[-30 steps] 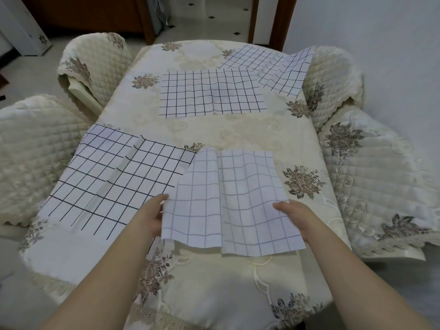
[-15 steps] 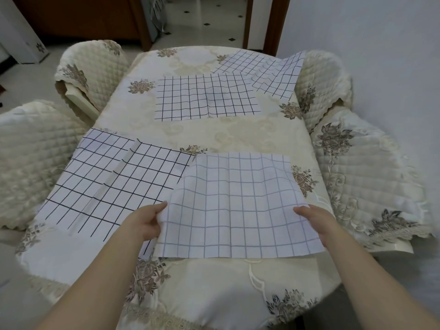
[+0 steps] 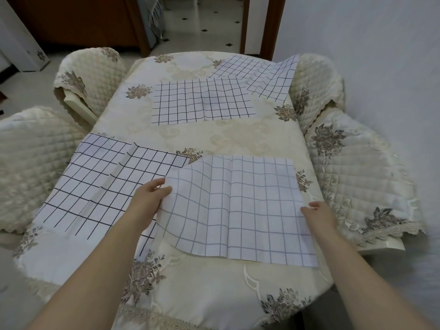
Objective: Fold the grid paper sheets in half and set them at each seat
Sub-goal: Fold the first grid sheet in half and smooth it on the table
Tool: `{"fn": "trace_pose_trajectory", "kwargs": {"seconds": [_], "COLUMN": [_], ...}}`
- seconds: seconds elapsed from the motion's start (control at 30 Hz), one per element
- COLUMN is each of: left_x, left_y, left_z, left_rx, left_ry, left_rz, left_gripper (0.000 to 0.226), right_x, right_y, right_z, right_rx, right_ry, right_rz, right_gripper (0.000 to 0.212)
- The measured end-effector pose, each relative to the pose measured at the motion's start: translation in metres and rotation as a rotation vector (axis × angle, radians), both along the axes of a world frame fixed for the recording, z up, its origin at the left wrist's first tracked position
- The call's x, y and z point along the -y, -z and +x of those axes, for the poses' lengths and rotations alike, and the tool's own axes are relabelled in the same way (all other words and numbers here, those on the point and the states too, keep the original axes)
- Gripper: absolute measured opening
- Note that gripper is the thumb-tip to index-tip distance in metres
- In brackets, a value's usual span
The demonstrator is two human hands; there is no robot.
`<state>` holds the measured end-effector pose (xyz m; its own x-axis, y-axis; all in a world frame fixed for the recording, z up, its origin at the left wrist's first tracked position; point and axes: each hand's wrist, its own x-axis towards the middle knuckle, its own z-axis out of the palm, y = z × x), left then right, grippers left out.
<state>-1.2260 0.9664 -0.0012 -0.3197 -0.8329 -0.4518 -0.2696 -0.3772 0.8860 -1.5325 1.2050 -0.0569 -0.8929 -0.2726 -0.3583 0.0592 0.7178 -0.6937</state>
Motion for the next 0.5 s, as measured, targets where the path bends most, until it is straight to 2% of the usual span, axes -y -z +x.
{"fn": "trace_pose_trajectory", "kwargs": {"seconds": [0.07,0.13,0.23,0.3,0.4,0.43,0.5], "left_x": [-0.003,-0.007,-0.016,-0.026,-0.040,-0.044,-0.050], "left_y": [-0.005,-0.013,-0.021,-0.028,-0.039,-0.043,-0.047], "left_z": [-0.010,-0.021,-0.042,-0.058,-0.081,-0.087,-0.097], "left_rx": [-0.010,-0.015,-0.009,-0.035,-0.091,-0.104,-0.100], "left_ry": [0.058,0.117,0.198,0.254,0.401,0.448,0.506], "left_rz": [0.003,0.000,-0.019,-0.028,-0.028,-0.034,-0.049], "left_gripper": [0.022,0.021,0.042,0.038,0.042,0.047,0.059], "right_x": [0.021,0.049,0.086,0.103,0.117,0.118,0.116], "right_y": [-0.016,-0.033,-0.059,-0.075,-0.091,-0.094,-0.098], "right_z": [0.012,0.031,0.070,0.092,0.111,0.112,0.108], "right_rx": [-0.146,-0.137,0.127,0.334,0.491,0.500,0.450], "right_ry": [-0.097,-0.245,-0.408,-0.455,-0.516,-0.526,-0.512], "right_rz": [-0.004,-0.107,-0.321,-0.416,-0.450,-0.452,-0.433], "right_gripper": [0.037,0.032,0.033,0.045,0.063,0.062,0.039]}}
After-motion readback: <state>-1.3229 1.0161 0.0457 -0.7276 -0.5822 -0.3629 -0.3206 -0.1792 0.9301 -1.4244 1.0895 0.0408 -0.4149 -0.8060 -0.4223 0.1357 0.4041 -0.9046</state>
